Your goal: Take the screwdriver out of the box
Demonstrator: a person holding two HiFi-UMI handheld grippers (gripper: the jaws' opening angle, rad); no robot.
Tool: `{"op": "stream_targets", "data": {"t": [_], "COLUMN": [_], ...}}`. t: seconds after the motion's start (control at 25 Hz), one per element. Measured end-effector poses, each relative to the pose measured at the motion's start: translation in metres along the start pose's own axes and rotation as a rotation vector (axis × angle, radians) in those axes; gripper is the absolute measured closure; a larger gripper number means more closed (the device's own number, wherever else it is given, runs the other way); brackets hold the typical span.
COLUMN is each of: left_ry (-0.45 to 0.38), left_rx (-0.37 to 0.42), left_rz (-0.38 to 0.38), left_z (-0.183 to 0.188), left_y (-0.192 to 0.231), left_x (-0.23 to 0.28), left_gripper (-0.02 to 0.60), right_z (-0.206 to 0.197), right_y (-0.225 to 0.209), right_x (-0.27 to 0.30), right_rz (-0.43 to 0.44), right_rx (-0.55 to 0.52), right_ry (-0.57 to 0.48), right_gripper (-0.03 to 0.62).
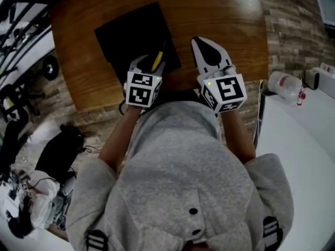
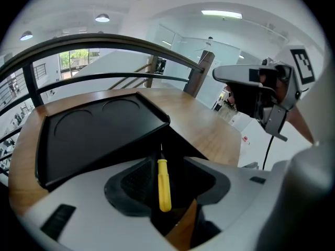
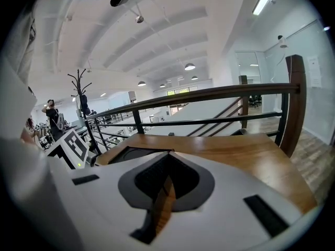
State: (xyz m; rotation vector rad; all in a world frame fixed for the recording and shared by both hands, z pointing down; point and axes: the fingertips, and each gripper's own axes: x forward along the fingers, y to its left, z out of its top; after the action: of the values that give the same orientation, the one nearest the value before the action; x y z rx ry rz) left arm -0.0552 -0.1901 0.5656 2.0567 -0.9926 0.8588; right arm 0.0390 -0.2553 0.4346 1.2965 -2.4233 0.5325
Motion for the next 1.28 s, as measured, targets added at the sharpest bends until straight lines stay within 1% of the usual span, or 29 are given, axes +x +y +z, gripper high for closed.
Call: {"op": "stream_targets", "data": {"t": [0.08,0.24,0.48,0.76,0.88,0.96,1.04,1.16,1.2,1.28], "left_ry": [0.009,0.045,0.102,0.141,0.162,0.173,0.177,0.191,0.195,0.193], "left_rx": [-0.006,0.01,0.019,0.088,0.072,0.076,0.108,0.179,0.201,0.221], "left_rz": [0.011,0.027,0.052,0.083,0.094,0.102,0.114,0.157,0.171,0.183], "left_z": [0.0,-0.002,-0.009,-0.013,-0.016,-0.016,-0.017,-0.025,-0.025,-0.021], "left_y": [0.0,0.002,-0.006,-0.02,-0.02,-0.022,-0.032,-0.054,-0.052,-0.024], "left_x": [0.005,0.017,0.036,0.056,0.061,0.062,0.065,0.069,0.07,0.067], "left_gripper": [0.383,0.383,0.384,0.385,0.385,0.385,0.385,0.386,0.388,0.39], "right_z": [-0.002,-0.004,-0.007,-0.013,-0.015,-0.017,-0.022,-0.03,-0.03,-0.02], "right_y": [-0.003,-0.008,-0.023,-0.043,-0.047,-0.051,-0.057,-0.064,-0.063,-0.052], "right_x": [0.001,0.006,0.001,-0.012,-0.015,-0.015,-0.024,-0.045,-0.043,-0.015], "right_rz": [0.004,0.011,0.009,0.003,0.005,0.006,0.012,0.028,0.029,0.031], "right_rx": [0.003,0.004,0.019,0.029,0.029,0.035,0.046,0.058,0.058,0.061], "right_ry": [0.003,0.001,0.001,-0.011,-0.012,-0.011,-0.015,-0.028,-0.028,-0.017], "right_gripper": [0.577,0.577,0.577,0.577,0.577,0.577,0.577,0.577,0.577,0.577]}}
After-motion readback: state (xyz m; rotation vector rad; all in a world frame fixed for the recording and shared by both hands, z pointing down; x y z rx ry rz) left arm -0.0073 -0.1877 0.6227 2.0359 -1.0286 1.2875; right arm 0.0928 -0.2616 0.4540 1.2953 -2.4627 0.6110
